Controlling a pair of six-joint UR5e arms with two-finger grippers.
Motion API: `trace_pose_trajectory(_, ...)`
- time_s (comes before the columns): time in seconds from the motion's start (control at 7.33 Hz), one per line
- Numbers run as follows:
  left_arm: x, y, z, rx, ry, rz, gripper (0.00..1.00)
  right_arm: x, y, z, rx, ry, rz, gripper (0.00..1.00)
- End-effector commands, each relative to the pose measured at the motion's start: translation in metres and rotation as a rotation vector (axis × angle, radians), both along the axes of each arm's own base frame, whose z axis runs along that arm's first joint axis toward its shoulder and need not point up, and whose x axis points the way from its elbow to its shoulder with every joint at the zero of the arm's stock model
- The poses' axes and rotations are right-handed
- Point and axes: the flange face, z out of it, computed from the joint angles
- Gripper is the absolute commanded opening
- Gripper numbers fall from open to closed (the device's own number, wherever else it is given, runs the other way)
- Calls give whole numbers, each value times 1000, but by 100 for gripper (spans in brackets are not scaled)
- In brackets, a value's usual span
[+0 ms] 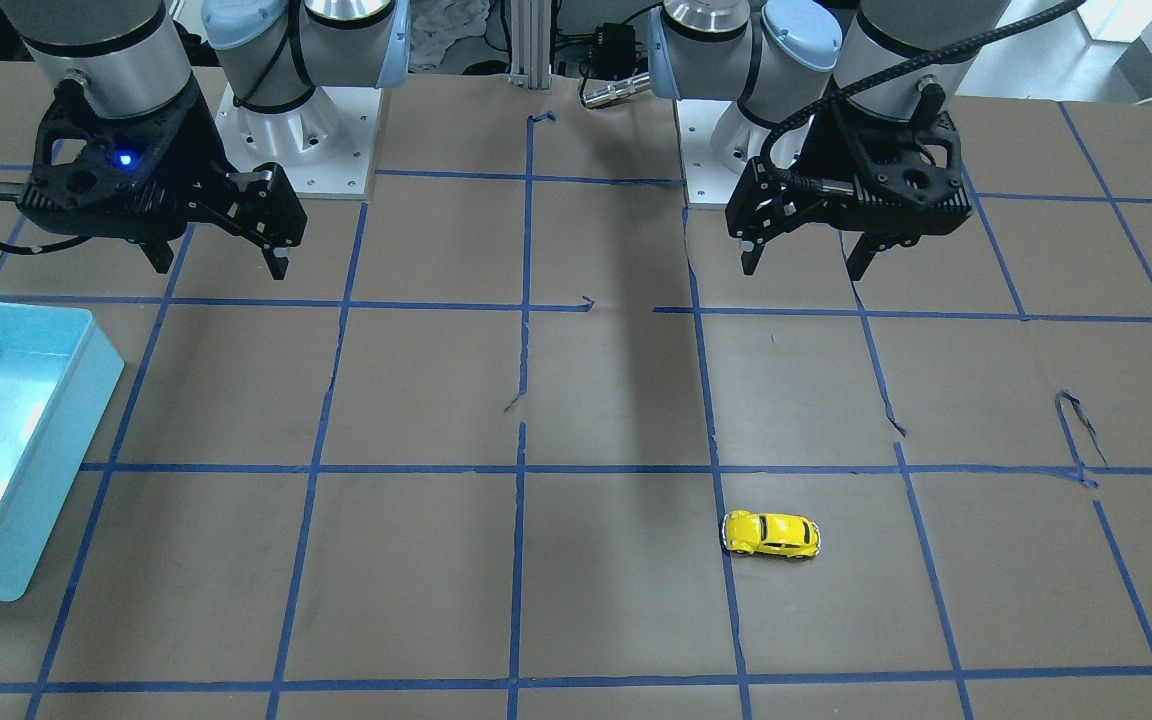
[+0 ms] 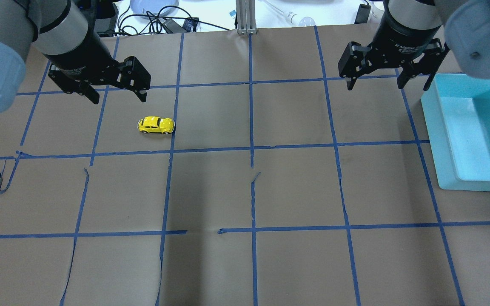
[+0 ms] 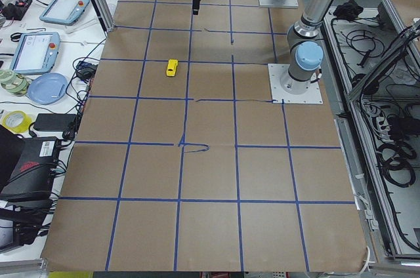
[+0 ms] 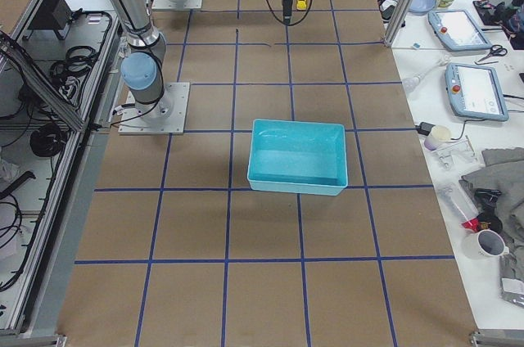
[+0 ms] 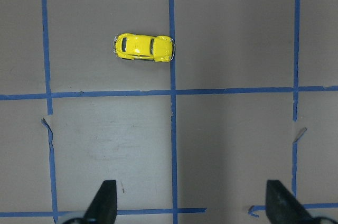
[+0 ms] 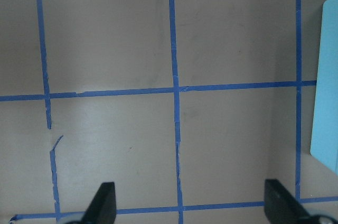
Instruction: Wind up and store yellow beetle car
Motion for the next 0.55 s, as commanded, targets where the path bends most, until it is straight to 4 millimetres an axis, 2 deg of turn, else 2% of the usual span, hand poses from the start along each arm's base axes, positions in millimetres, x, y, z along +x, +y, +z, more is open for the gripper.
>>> trace_pose_trajectory(0.0,3,-1,2,-6,1,-3,100,0,0,0,2,0,0,100)
trace_pose_trajectory(0.41,2,-1,1,-3,1,-6,100,0,0,0,0,0,0,100)
